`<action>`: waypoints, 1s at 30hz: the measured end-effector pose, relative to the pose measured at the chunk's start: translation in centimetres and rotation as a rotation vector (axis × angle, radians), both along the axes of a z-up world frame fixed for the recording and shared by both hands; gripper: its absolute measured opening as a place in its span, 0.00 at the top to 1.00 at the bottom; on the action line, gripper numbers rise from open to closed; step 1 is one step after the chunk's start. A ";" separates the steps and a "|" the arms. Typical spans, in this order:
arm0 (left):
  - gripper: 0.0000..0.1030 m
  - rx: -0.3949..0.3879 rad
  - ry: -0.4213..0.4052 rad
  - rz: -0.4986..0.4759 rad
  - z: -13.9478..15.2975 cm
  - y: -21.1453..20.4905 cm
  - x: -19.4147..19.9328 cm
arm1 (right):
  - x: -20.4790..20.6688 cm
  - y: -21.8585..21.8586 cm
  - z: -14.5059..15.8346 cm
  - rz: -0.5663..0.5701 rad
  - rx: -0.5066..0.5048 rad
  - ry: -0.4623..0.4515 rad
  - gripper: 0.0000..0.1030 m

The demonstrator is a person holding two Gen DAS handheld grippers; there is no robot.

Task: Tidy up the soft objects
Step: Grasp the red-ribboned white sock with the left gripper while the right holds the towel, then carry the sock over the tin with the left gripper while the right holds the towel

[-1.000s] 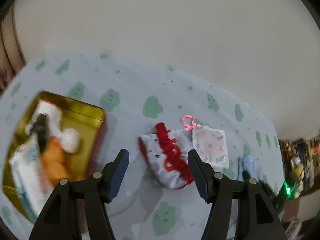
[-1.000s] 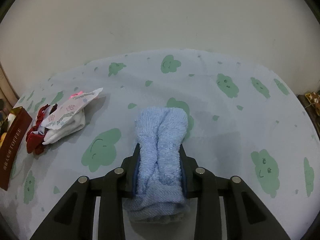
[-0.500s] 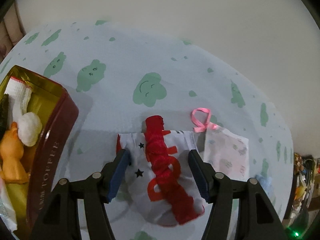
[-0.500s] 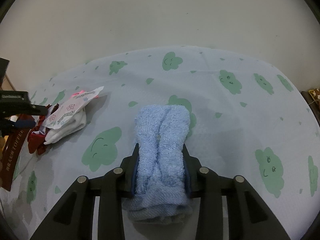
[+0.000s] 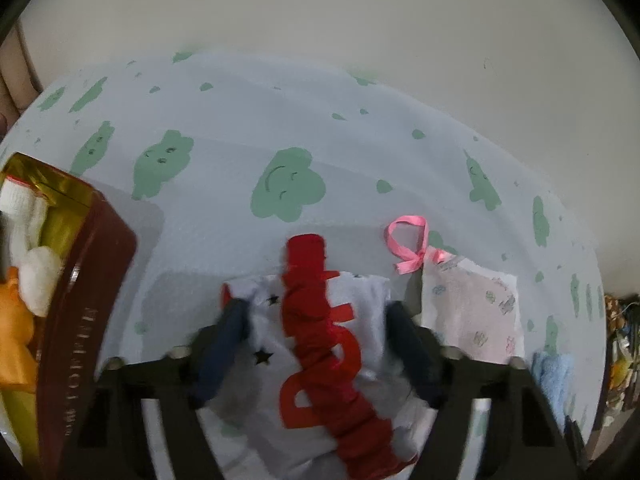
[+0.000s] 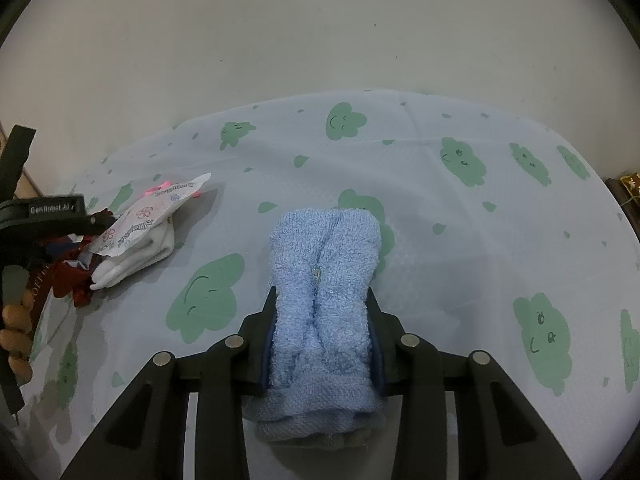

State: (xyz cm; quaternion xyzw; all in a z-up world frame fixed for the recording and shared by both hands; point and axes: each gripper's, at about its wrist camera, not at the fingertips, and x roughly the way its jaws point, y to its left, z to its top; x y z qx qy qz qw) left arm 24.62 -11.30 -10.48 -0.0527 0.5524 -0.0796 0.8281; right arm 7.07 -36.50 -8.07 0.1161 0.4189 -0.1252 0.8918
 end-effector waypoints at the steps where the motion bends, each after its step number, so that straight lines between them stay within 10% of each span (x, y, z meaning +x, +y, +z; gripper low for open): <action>1: 0.57 0.009 -0.001 -0.002 0.0 0.0 -0.1 | 0.0 0.0 0.0 0.000 0.001 0.000 0.65; 8: 0.79 -0.074 0.032 -0.014 1.0 1.6 -0.4 | 0.0 0.0 0.0 0.000 0.000 0.000 0.65; 30: 0.80 -0.003 -0.107 -0.146 8.8 2.6 -5.5 | 0.0 0.0 0.0 0.001 -0.001 0.003 0.64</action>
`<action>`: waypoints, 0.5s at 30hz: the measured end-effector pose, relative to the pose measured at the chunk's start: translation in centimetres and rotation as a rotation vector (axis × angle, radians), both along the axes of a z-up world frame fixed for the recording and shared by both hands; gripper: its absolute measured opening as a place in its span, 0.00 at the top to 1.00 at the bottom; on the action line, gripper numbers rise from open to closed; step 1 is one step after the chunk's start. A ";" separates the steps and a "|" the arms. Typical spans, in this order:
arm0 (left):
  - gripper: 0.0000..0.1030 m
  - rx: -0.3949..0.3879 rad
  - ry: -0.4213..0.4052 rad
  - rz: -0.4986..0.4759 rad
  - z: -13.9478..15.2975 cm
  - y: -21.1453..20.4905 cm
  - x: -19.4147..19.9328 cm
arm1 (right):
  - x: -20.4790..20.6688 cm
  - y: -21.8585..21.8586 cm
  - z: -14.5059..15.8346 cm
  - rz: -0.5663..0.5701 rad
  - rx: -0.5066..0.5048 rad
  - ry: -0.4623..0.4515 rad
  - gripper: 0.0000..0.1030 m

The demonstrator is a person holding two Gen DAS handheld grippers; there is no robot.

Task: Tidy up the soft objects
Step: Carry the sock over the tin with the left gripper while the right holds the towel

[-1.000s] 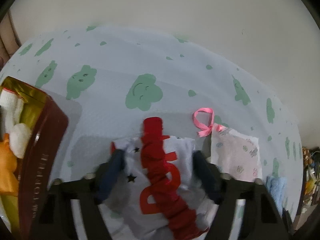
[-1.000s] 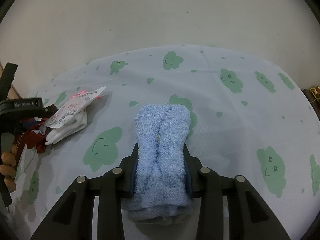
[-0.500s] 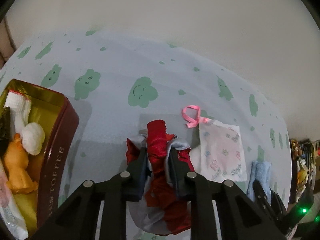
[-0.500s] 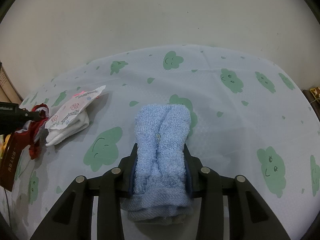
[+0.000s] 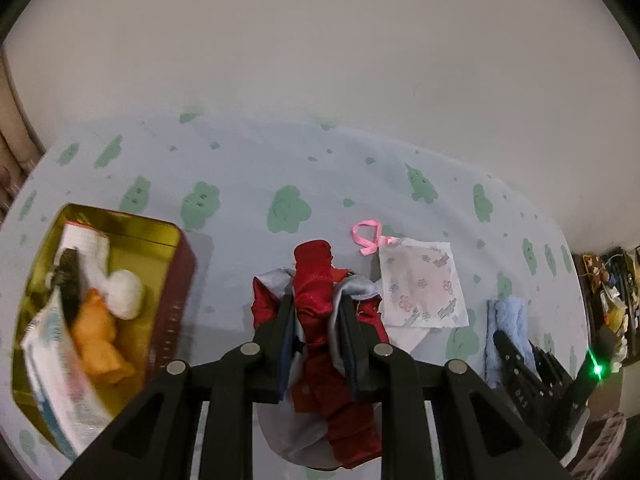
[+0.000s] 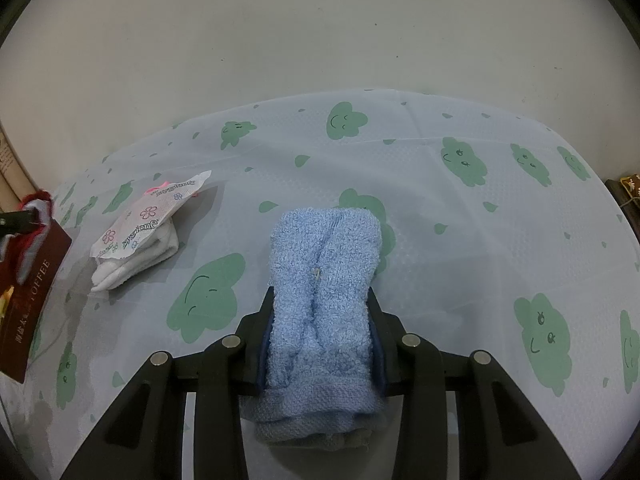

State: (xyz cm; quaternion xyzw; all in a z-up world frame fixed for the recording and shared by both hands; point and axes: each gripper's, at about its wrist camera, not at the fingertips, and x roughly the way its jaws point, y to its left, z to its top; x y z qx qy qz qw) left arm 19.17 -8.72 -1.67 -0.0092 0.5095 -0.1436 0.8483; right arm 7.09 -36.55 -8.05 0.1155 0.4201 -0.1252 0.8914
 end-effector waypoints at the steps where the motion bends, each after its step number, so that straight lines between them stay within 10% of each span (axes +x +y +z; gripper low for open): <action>1: 0.80 0.009 -0.003 -0.003 0.3 0.2 -0.1 | 0.0 0.0 0.0 0.000 -0.001 0.000 0.64; 15: 0.80 0.102 -0.078 0.061 5.3 7.7 0.3 | 0.0 0.0 0.0 0.000 0.000 0.000 0.64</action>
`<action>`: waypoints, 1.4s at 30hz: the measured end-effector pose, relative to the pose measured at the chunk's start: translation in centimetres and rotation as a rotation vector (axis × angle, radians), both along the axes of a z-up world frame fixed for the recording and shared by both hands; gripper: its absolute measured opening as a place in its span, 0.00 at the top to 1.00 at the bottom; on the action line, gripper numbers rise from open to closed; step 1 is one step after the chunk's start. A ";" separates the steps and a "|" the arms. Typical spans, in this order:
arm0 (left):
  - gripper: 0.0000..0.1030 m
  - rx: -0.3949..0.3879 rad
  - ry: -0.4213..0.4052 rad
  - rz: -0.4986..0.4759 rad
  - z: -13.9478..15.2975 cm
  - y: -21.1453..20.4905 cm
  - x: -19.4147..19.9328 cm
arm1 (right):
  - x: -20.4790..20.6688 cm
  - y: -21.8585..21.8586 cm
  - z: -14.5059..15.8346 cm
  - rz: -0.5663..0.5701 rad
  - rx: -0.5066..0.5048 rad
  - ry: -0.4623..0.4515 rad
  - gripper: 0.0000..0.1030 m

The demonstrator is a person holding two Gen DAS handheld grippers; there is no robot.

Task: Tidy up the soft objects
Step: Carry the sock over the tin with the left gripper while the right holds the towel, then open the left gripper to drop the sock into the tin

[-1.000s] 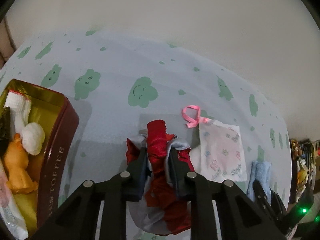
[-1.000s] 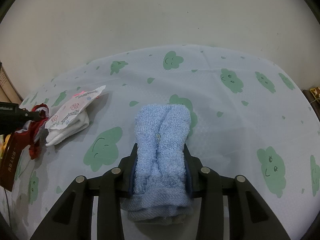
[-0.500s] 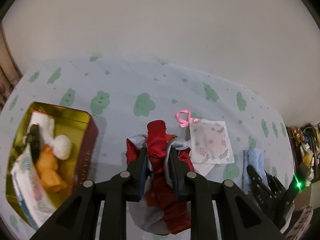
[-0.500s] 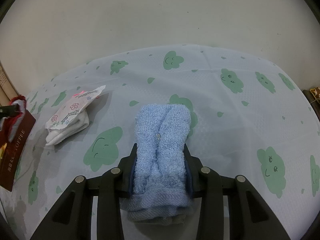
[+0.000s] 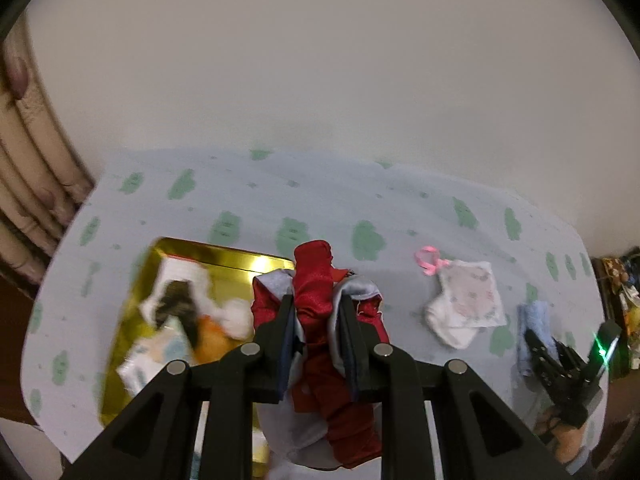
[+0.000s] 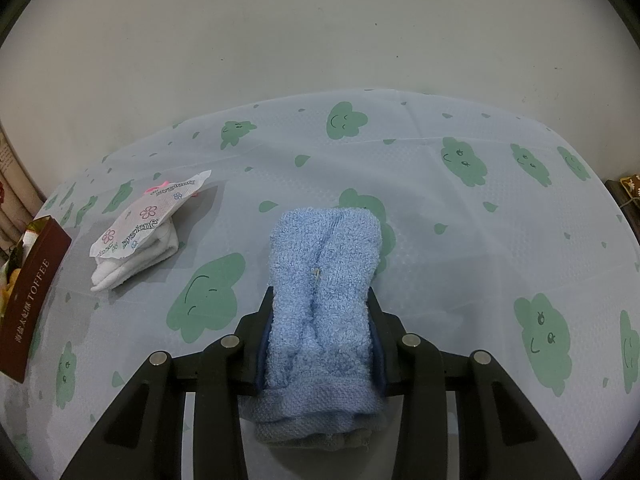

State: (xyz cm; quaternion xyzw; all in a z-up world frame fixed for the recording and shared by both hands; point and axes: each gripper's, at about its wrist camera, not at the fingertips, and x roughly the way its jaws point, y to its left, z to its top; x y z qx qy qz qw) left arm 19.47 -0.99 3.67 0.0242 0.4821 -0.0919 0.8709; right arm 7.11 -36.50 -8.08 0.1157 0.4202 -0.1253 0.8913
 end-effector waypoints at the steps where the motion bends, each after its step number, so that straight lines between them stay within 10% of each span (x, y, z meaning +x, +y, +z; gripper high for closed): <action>1: 0.80 0.006 -0.004 0.009 0.2 0.5 0.1 | 0.0 0.0 0.0 0.000 0.000 0.000 0.64; 23: 0.79 0.125 0.036 0.106 -4.7 6.3 4.3 | 0.0 0.1 -0.1 0.001 0.000 0.001 0.64; 33: 0.52 0.132 0.045 0.147 -5.9 5.9 4.8 | 0.0 0.1 -0.1 0.001 -0.001 0.001 0.63; 42: 0.49 0.065 0.016 0.134 -4.0 6.6 3.9 | 0.0 0.3 -0.2 0.008 -0.012 0.008 0.60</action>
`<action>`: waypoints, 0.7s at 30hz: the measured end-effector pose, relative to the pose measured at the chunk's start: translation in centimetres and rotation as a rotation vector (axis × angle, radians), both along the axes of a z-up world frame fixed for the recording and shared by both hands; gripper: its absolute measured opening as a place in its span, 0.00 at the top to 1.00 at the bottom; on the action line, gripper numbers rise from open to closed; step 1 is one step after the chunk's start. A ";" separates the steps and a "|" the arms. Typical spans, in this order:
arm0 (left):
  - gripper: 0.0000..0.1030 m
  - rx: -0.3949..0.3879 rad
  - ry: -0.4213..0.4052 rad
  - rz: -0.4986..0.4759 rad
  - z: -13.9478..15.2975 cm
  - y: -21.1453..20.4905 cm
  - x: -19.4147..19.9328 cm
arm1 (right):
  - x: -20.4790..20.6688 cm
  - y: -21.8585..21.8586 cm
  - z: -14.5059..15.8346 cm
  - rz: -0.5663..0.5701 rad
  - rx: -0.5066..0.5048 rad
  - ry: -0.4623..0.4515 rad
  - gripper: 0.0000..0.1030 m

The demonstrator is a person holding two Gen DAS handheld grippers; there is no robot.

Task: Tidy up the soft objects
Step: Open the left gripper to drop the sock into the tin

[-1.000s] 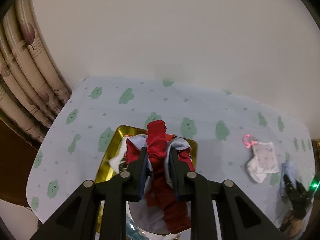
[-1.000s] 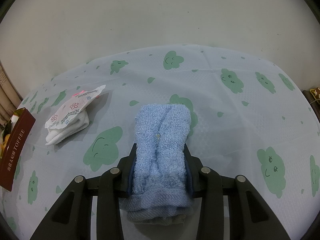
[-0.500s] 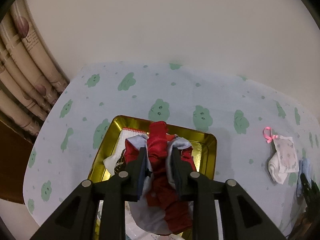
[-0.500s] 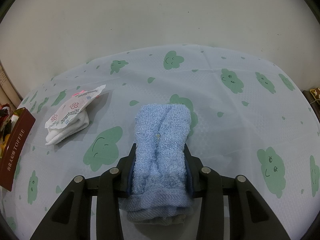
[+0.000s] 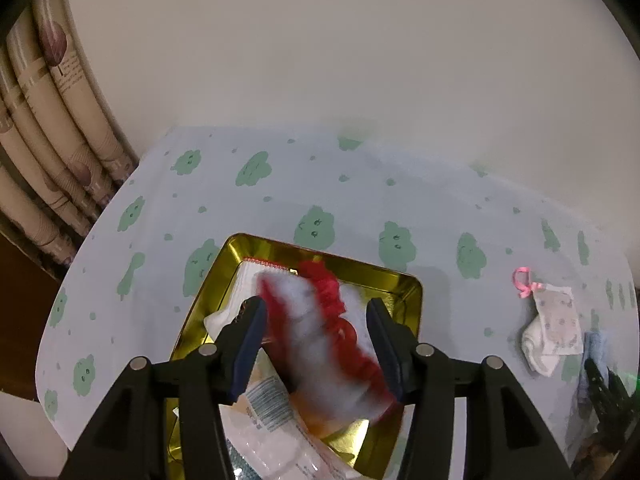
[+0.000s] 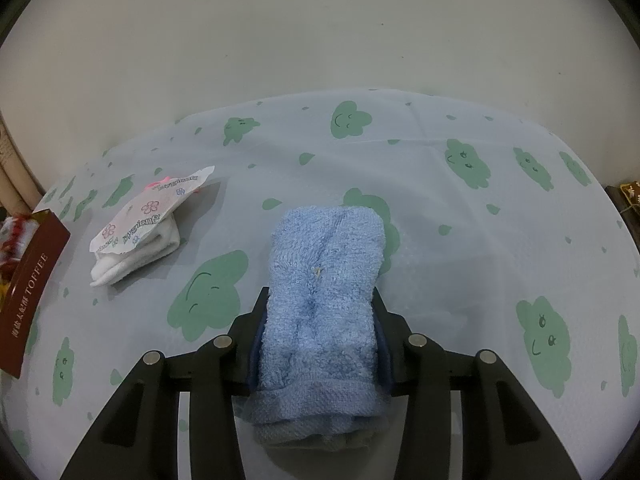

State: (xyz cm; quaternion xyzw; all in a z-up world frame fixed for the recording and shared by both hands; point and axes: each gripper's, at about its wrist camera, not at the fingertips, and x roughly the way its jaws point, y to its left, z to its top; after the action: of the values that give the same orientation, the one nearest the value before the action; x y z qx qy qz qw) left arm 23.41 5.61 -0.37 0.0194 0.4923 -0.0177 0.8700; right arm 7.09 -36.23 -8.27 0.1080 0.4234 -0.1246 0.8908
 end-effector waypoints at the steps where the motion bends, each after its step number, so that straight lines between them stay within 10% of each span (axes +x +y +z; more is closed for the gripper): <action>1: 0.49 -0.001 -0.005 -0.003 0.3 0.0 -0.1 | 0.0 0.0 0.0 0.000 -0.002 0.001 0.60; 21: 0.48 0.008 -0.135 0.117 2.1 7.8 -6.9 | 0.0 0.0 0.0 0.003 -0.021 0.004 0.65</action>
State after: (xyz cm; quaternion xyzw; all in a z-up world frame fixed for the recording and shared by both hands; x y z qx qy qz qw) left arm 16.47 13.43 1.72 -0.0050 0.4328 0.0365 0.9007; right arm 7.11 -36.21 -8.23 0.0977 0.4241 -0.1278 0.8912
